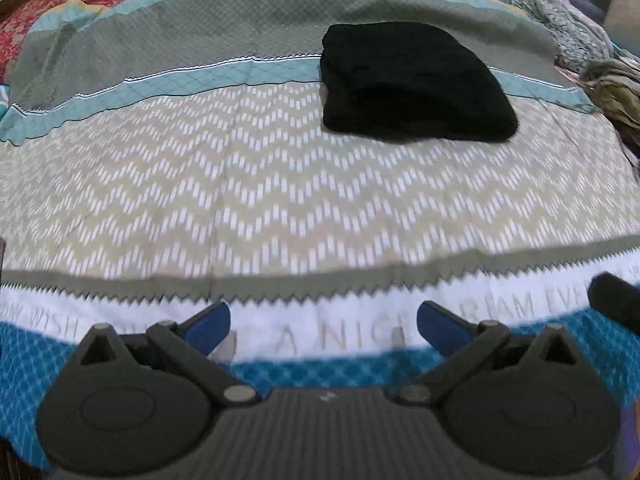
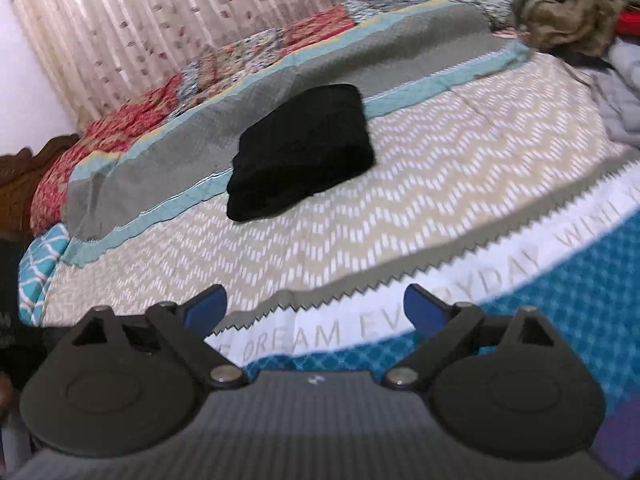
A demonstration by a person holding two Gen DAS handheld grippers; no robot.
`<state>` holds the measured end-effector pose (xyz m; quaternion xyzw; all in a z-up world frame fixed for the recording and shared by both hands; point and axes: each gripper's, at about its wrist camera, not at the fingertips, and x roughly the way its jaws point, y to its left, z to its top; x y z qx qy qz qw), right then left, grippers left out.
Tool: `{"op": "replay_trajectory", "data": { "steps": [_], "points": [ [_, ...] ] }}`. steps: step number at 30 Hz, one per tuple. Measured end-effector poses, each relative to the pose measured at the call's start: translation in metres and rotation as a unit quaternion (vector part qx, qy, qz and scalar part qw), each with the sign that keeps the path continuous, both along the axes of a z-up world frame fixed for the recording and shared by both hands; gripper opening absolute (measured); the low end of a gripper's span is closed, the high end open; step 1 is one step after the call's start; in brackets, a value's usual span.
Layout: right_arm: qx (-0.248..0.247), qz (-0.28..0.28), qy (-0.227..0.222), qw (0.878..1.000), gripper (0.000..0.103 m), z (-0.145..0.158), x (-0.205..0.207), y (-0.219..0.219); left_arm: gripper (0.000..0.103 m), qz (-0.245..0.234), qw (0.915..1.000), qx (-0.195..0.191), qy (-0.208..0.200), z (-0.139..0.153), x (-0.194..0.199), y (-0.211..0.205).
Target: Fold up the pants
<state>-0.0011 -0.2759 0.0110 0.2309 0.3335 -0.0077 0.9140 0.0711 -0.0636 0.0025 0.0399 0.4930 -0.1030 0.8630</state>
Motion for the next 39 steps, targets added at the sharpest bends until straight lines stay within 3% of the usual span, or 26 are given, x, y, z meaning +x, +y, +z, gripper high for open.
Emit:
{"op": "replay_trajectory", "data": {
  "steps": [1, 7, 13, 24, 30, 39],
  "points": [
    [-0.004, -0.009, 0.007, 1.000, 0.103, -0.001, -0.007, 0.005, 0.103, -0.001, 1.0000, 0.002, -0.004, 0.002, -0.006, 0.001],
    [-0.004, -0.020, 0.022, 1.000, 0.103, -0.002, -0.025, 0.016, 0.103, -0.005, 0.9994, 0.029, -0.019, 0.012, -0.029, 0.001],
    [-0.011, -0.013, 0.032, 0.999, 0.103, -0.003, -0.033, 0.027, 0.103, 0.005, 0.9997, 0.016, -0.018, 0.015, -0.045, 0.007],
    [-0.008, -0.022, 0.058, 0.998, 0.103, -0.005, -0.042, 0.030, 0.103, 0.024, 0.9986, 0.033, -0.035, 0.018, -0.056, 0.011],
    [-0.005, -0.016, 0.074, 0.997, 0.103, -0.008, -0.046, 0.032, 0.103, 0.012, 0.9945, 0.077, -0.070, 0.018, -0.060, 0.006],
    [0.002, -0.006, 0.085, 0.996, 0.103, -0.010, -0.046, 0.037, 0.103, -0.003, 0.9971, 0.067, -0.037, 0.013, -0.057, 0.005]
  ]
}}
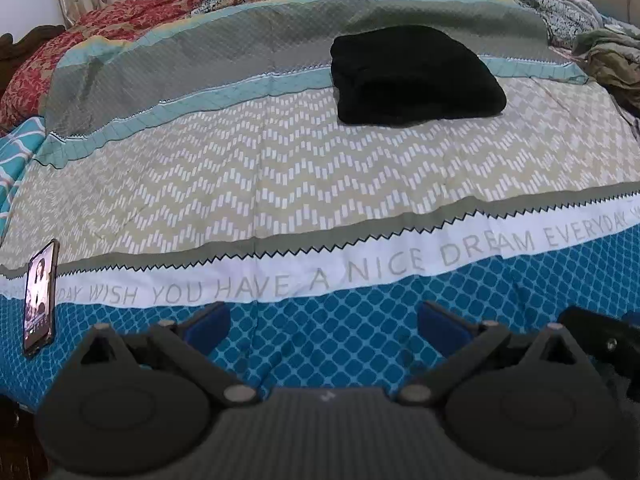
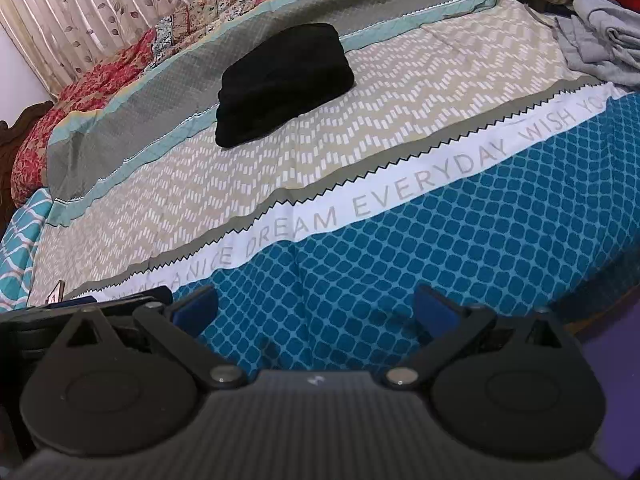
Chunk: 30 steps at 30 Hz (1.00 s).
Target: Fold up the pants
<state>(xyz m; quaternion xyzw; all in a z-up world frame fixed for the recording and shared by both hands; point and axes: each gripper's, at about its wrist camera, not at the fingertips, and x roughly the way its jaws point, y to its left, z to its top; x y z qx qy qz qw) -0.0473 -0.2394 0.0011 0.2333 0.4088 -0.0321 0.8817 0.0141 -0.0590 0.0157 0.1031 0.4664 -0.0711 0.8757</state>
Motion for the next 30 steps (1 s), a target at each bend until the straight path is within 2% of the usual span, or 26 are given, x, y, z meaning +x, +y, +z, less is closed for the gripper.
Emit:
{"op": "replay_trajectory", "data": {
  "steps": [9, 22, 30],
  "points": [
    [0.006, -0.009, 0.006, 1.000, 0.103, -0.0011, 0.0006, -0.0013, 0.103, 0.004, 0.9996, -0.001, 0.028, -0.0066, 0.0031, 0.0003],
    [0.018, -0.009, 0.012, 1.000, 0.103, -0.0042, 0.0011, -0.0023, 0.103, 0.007, 0.9994, 0.006, 0.033, -0.0098, 0.0035, 0.0017],
    [0.004, -0.015, -0.003, 1.000, 0.103, 0.0022, -0.0018, -0.0024, 0.103, 0.012, 0.9994, -0.003, 0.033, -0.0065, 0.0023, 0.0037]
  ]
}}
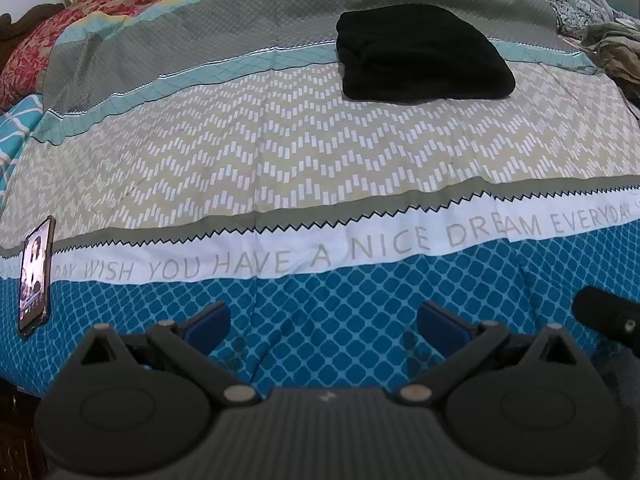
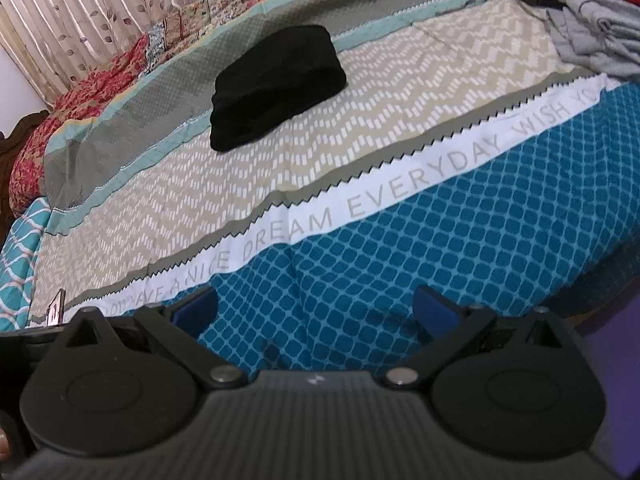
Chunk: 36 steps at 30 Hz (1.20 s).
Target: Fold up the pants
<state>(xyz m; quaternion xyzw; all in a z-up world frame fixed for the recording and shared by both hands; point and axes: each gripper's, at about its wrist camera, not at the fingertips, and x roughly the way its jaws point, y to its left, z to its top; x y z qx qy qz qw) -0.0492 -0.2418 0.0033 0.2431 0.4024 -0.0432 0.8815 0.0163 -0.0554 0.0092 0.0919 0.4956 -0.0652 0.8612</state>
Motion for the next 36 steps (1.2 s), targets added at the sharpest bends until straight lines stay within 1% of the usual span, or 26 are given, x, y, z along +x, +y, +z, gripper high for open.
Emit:
{"op": "replay_trajectory", "data": {
  "steps": [7, 12, 17, 22, 27, 36],
  "points": [
    [-0.043, -0.001, -0.042, 0.998, 0.103, 0.014, -0.004, 0.005, 0.103, 0.000, 0.9997, -0.001, -0.025, 0.013, -0.005, 0.001],
    [-0.057, 0.006, -0.061, 0.997, 0.103, 0.022, -0.005, 0.010, 0.103, -0.003, 0.9987, 0.003, -0.051, 0.026, -0.010, 0.001],
    [-0.063, 0.005, -0.076, 0.995, 0.103, 0.028, -0.007, 0.012, 0.103, 0.003, 0.9977, 0.005, -0.067, 0.034, -0.012, 0.003],
    [-0.064, 0.002, -0.078, 0.995, 0.103, 0.029, -0.007, 0.013, 0.103, 0.012, 0.9970, 0.002, -0.077, 0.038, -0.013, 0.007],
    [-0.062, 0.002, -0.076, 0.995, 0.103, 0.028, -0.008, 0.014, 0.103, 0.012, 0.9956, 0.015, -0.092, 0.041, -0.016, 0.007],
    [-0.061, 0.000, -0.077, 0.995, 0.103, 0.028, -0.009, 0.017, 0.103, 0.008, 0.9952, 0.018, -0.096, 0.042, -0.019, 0.005]
  ]
}}
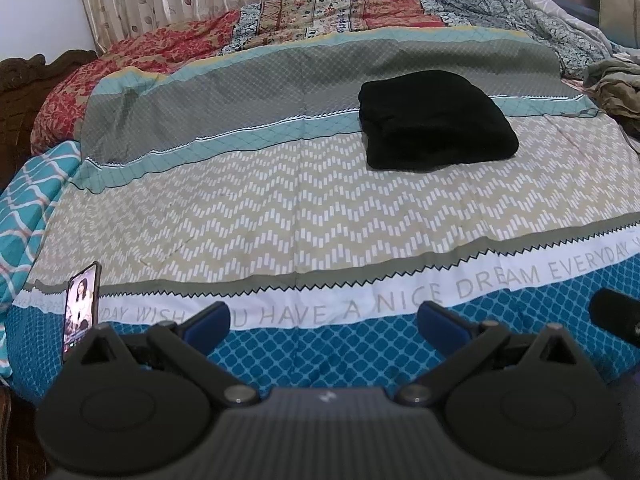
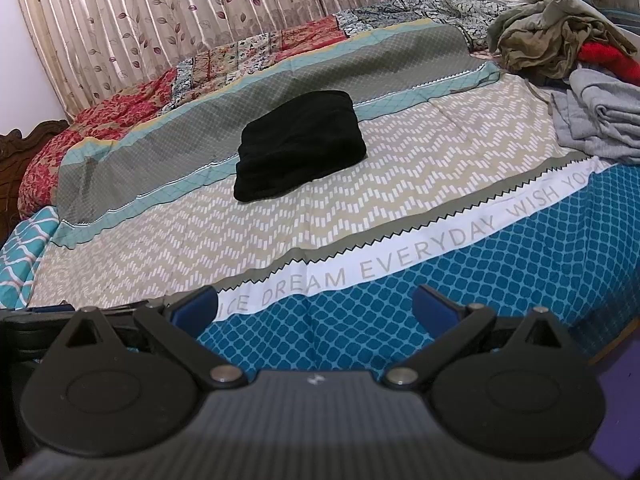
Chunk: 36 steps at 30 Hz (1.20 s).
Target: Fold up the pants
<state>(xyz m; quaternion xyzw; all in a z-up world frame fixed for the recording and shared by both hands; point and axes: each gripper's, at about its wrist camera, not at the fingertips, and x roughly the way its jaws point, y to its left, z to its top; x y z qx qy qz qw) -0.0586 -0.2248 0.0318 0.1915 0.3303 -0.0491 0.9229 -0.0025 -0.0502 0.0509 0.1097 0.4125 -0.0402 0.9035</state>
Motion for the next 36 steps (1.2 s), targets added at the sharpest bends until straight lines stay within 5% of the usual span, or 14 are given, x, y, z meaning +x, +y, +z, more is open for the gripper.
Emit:
{"op": "replay_trajectory", "data": {
  "steps": [36],
  "points": [
    [0.017, -0.003, 0.020, 1.000, 0.103, -0.011, 0.000, -0.002, 0.103, 0.003, 0.9993, 0.007, 0.037, -0.016, 0.002, -0.003]
  ]
}}
